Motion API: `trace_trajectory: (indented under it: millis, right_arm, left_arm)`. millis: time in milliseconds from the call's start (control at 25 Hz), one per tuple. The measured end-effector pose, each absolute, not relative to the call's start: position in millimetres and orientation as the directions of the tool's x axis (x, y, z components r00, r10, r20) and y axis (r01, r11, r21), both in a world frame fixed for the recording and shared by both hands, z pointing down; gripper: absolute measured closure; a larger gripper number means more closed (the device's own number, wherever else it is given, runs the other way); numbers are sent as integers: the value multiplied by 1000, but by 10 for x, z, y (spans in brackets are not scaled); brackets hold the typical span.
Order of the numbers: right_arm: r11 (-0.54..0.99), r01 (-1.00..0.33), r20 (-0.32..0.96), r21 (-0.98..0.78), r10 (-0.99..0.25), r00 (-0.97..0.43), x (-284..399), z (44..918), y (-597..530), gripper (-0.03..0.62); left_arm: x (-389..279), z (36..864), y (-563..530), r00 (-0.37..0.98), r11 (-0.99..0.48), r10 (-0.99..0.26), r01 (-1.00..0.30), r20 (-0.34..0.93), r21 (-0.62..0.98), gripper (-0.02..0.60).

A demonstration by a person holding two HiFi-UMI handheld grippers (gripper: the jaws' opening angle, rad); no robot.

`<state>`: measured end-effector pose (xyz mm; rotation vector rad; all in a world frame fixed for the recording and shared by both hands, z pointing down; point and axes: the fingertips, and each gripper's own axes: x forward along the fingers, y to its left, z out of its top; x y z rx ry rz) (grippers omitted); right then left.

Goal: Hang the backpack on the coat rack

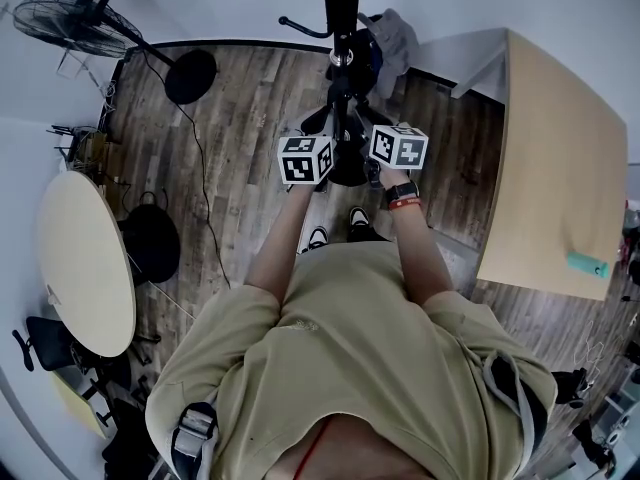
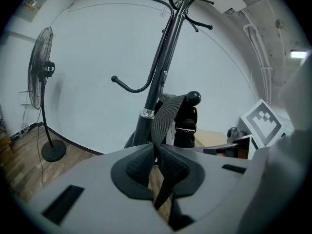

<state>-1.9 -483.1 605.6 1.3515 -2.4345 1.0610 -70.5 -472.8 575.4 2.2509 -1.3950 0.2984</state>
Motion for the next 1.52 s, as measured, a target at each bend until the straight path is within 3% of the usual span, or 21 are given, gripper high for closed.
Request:
trace_trajectory:
  millis: [640,1040,1320,1520]
  right_arm:
    - [342,-792,430,-506,-695,-576,29,5969,-4687,464]
    - [375,-847,358,-377,-784,-507,237,5472,-4504,465]
    - [388,-872,300,-298,-829,-472,333,5157,-4402,487]
    - [381,-890,264,-250,-858,-441,323,5029,-4374,550]
  left_arm:
    - [-724,5608,-4550,470,-412,-796,-882,381,228,548]
    - [-850,5223,-4376,437,-403,-845,-899,307,171,548]
    - [-897,4997,-4259,413,-397,-875,-911,250,114,549]
    - [-978,4890,-4211,399,-387,-892,-917,211,96,551]
